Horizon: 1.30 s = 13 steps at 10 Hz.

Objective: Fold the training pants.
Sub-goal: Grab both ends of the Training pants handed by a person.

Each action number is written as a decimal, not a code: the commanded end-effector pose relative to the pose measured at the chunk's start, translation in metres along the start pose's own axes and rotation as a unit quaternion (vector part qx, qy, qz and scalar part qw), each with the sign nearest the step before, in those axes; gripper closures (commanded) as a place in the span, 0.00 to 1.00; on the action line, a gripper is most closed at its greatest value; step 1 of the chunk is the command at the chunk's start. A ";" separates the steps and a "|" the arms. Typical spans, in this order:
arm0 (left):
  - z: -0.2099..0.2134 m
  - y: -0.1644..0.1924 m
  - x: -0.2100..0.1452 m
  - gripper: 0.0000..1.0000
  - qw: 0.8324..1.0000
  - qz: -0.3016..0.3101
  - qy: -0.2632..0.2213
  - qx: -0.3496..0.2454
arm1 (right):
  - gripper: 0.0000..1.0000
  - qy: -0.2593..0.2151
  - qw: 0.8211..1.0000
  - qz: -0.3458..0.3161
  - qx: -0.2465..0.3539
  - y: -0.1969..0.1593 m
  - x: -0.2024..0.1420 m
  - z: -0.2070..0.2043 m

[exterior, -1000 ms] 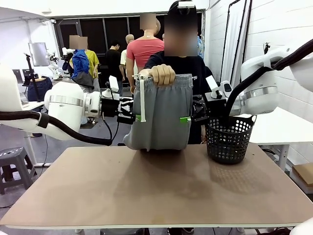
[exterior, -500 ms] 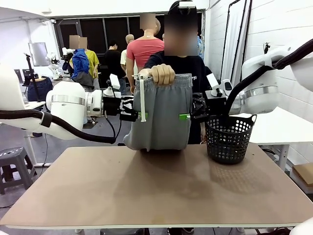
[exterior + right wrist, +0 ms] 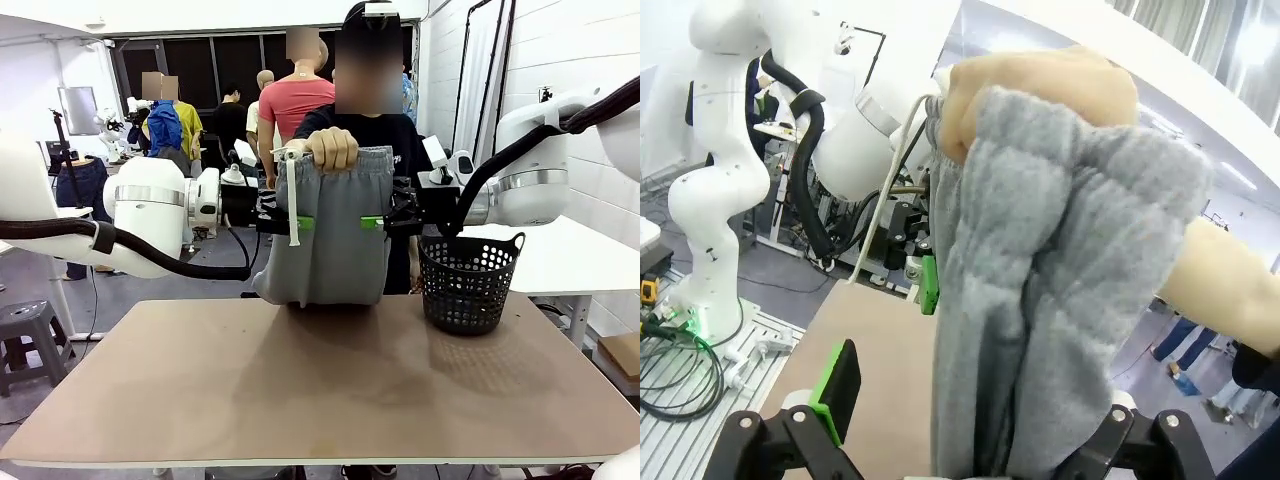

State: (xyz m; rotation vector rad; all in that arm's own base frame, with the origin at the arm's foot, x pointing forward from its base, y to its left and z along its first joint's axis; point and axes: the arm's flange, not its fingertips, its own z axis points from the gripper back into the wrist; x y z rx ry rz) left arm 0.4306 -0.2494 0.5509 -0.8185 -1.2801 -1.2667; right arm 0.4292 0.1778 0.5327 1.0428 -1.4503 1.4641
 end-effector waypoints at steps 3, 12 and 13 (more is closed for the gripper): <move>-0.003 -0.002 0.019 0.00 0.999 0.029 -0.037 0.009 | 0.00 -0.005 0.999 -0.028 -0.016 -0.009 0.010 -0.007; -0.007 0.005 0.006 1.00 0.995 0.067 -0.063 -0.031 | 1.00 -0.040 0.995 -0.095 0.002 -0.017 0.009 -0.005; -0.008 0.005 0.005 1.00 0.994 0.073 -0.069 -0.032 | 1.00 -0.037 0.994 -0.099 0.002 -0.017 0.008 -0.005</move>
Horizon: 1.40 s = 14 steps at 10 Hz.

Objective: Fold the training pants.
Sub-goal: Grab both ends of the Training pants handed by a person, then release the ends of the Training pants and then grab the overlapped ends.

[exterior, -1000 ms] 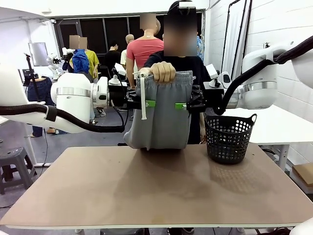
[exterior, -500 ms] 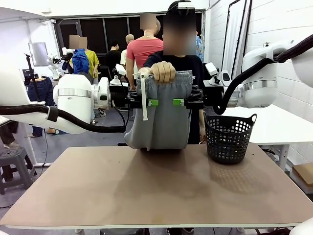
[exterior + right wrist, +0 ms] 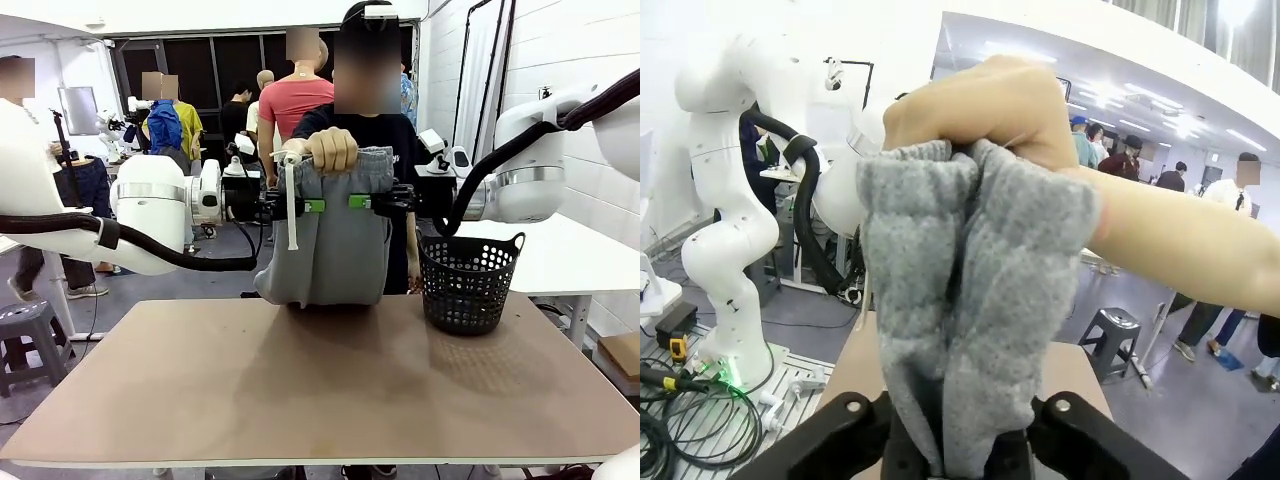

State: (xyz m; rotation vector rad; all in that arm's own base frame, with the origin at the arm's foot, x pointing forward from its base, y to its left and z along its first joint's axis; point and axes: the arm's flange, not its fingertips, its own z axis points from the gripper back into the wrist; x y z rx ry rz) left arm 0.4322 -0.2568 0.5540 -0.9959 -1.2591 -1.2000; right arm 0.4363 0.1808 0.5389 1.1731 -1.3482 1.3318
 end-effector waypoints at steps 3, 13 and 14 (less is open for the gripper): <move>-0.001 0.007 -0.002 1.00 0.999 0.024 -0.031 -0.002 | 1.00 -0.012 1.000 -0.016 0.005 -0.012 0.006 -0.006; 0.001 0.007 -0.008 1.00 0.999 0.023 -0.021 0.001 | 1.00 -0.001 1.000 -0.007 0.004 -0.010 0.001 -0.004; 0.001 0.007 -0.008 1.00 0.999 0.023 -0.021 0.001 | 1.00 -0.001 1.000 -0.007 0.004 -0.010 0.001 -0.004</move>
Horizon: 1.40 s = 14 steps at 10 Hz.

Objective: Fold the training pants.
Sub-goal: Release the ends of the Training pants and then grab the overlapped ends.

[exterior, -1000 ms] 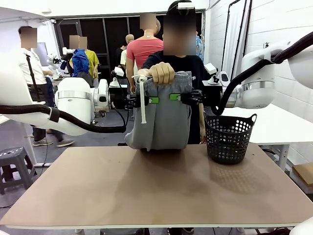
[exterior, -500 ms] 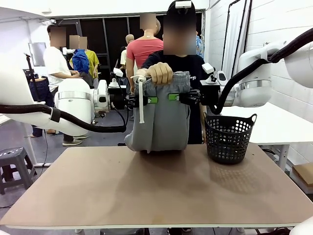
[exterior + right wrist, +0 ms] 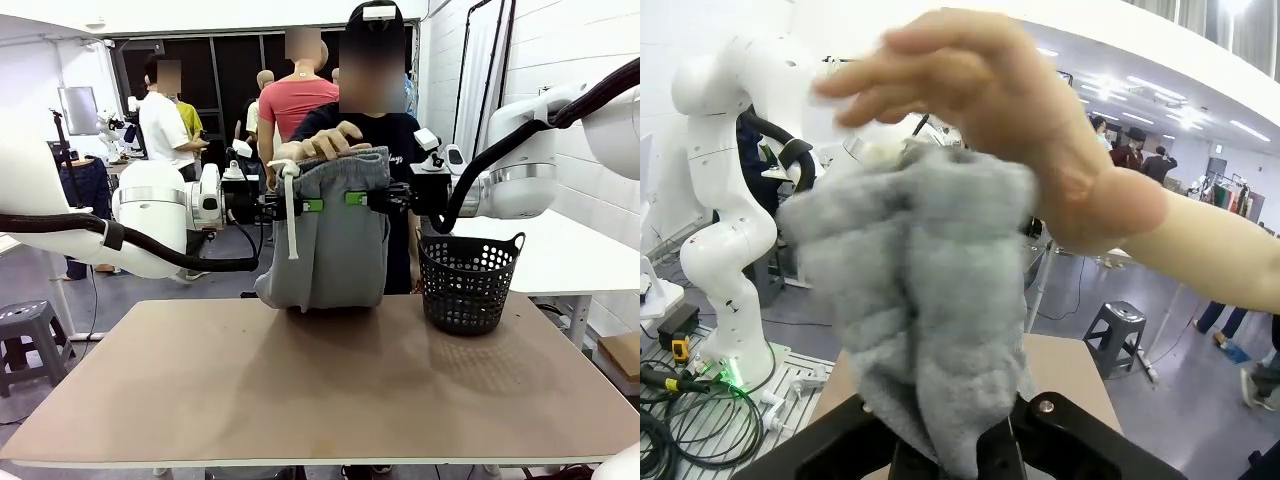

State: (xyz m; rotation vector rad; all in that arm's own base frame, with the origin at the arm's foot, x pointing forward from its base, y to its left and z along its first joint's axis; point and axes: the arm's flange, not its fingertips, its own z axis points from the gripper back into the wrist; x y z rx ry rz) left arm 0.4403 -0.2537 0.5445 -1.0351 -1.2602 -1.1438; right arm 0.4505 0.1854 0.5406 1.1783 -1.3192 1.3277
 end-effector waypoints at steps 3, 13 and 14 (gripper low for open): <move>0.000 -0.001 0.002 1.00 1.000 0.000 -0.005 -0.005 | 1.00 -0.007 1.000 0.004 0.001 0.004 0.001 0.000; 0.000 -0.001 0.002 1.00 1.000 0.000 -0.005 -0.005 | 1.00 -0.007 1.000 0.004 0.001 0.004 0.001 0.000; 0.000 -0.001 0.002 1.00 1.000 0.000 -0.005 -0.005 | 1.00 -0.007 1.000 0.004 0.001 0.004 0.001 0.000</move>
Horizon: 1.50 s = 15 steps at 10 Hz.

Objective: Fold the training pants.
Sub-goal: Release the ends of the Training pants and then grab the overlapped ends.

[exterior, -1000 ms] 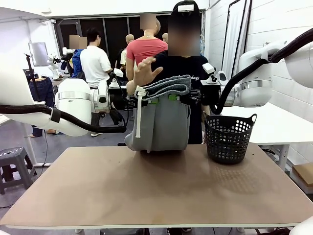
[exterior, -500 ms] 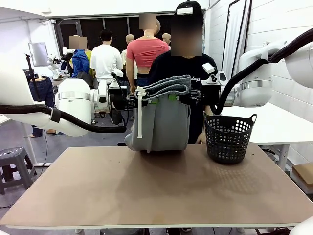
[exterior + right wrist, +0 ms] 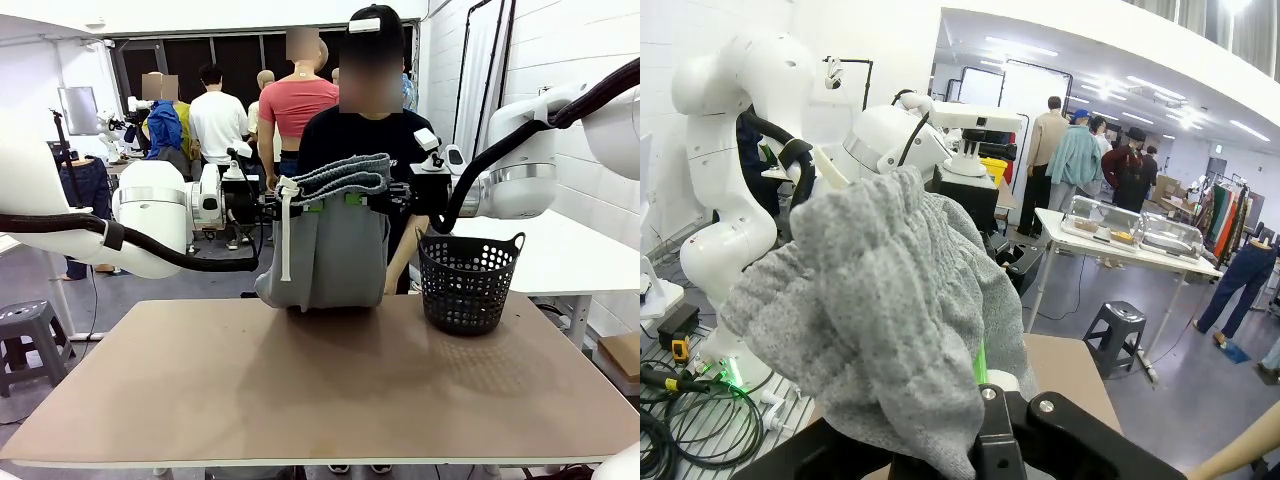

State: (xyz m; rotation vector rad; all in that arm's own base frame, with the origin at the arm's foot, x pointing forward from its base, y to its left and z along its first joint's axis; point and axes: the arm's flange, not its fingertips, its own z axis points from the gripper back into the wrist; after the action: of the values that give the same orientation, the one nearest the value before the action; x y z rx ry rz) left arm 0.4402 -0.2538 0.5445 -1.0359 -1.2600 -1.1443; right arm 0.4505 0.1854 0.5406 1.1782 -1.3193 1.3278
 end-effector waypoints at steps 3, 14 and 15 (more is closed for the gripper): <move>0.000 -0.001 0.002 1.00 1.000 0.000 -0.005 -0.005 | 1.00 -0.007 1.000 0.004 0.001 0.004 0.001 0.000; 0.000 -0.001 0.002 1.00 1.000 0.000 -0.005 -0.005 | 1.00 -0.007 1.000 0.004 0.001 0.004 0.001 0.000; 0.000 -0.001 0.002 1.00 1.000 0.000 -0.005 -0.005 | 1.00 -0.007 1.000 0.004 0.001 0.004 0.001 0.000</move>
State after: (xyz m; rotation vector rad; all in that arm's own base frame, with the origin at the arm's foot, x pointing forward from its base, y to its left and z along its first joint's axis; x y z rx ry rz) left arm 0.4401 -0.2538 0.5442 -1.0360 -1.2593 -1.1440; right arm 0.4506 0.1852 0.5405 1.1778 -1.3195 1.3275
